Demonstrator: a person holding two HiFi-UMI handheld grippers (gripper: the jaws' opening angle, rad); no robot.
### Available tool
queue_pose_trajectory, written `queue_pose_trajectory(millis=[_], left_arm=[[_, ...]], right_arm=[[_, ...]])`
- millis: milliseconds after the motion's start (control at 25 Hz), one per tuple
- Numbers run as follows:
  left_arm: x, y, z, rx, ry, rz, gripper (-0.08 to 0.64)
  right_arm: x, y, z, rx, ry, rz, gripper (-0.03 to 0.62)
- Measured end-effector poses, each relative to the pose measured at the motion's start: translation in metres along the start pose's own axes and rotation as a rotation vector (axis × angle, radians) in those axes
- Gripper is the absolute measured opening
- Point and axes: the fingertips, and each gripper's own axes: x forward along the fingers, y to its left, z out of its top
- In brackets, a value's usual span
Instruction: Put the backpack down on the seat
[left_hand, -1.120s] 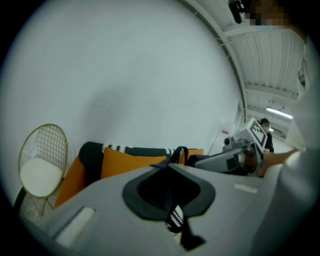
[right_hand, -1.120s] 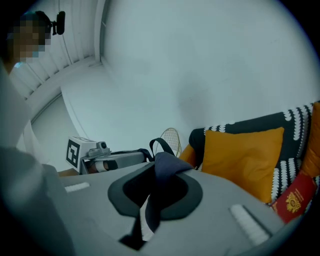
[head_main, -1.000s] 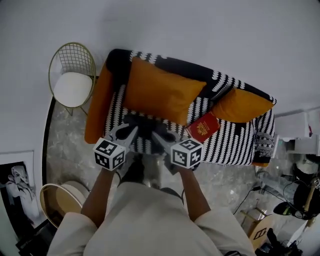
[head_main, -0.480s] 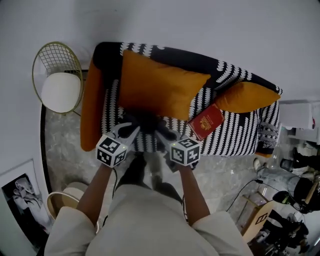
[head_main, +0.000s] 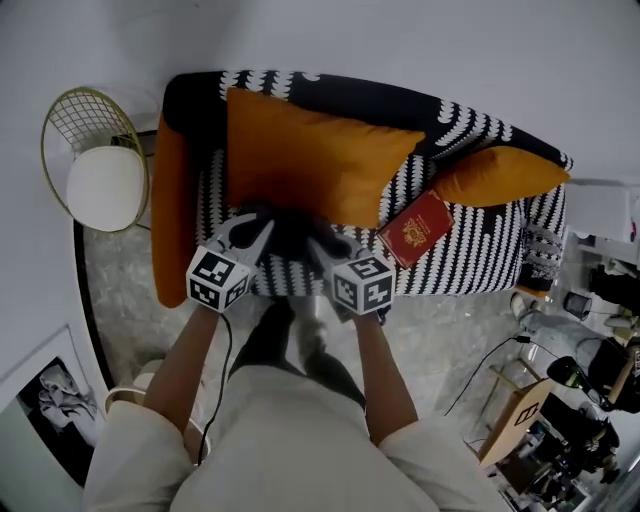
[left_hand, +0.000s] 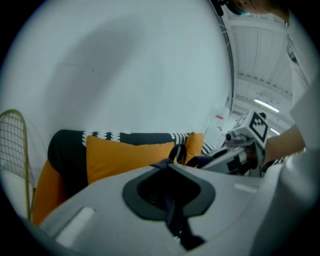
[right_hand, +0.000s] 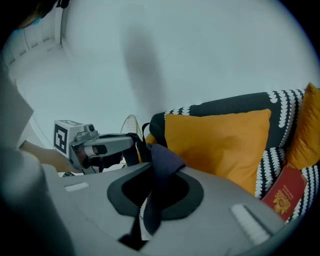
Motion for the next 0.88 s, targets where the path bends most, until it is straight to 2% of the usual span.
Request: queue_pose_trajectory(millis=[280, 440, 600, 680, 760, 880], left_arm=[[0.053, 0.040, 0.006, -0.040, -0.019, 0.020, 0.011], [0.079, 0.061, 0.007, -0.072, -0.018, 0.031, 0.011], [0.096, 0.084, 0.002, -0.109, -0.020, 0.065, 0.018], [0.104, 0.088, -0.005, -0.129, -0.025, 0.080, 0.068], [0.110, 0.091, -0.016, -0.145, -0.004, 0.099, 0.174], [0.112, 0.090, -0.039, -0.175, 0.050, 0.114, 0.238]], right_arm=[[0.037, -0.043, 0.001, 0.088, 0.014, -0.039, 0.055], [0.048, -0.063, -0.003, 0.146, 0.045, -0.079, 0.124], [0.058, -0.072, -0.005, 0.183, 0.052, -0.091, 0.155], [0.059, -0.076, -0.010, 0.194, 0.059, -0.098, 0.176], [0.059, -0.078, -0.015, 0.209, 0.063, -0.105, 0.201], [0.058, -0.076, -0.023, 0.226, 0.072, -0.104, 0.212]])
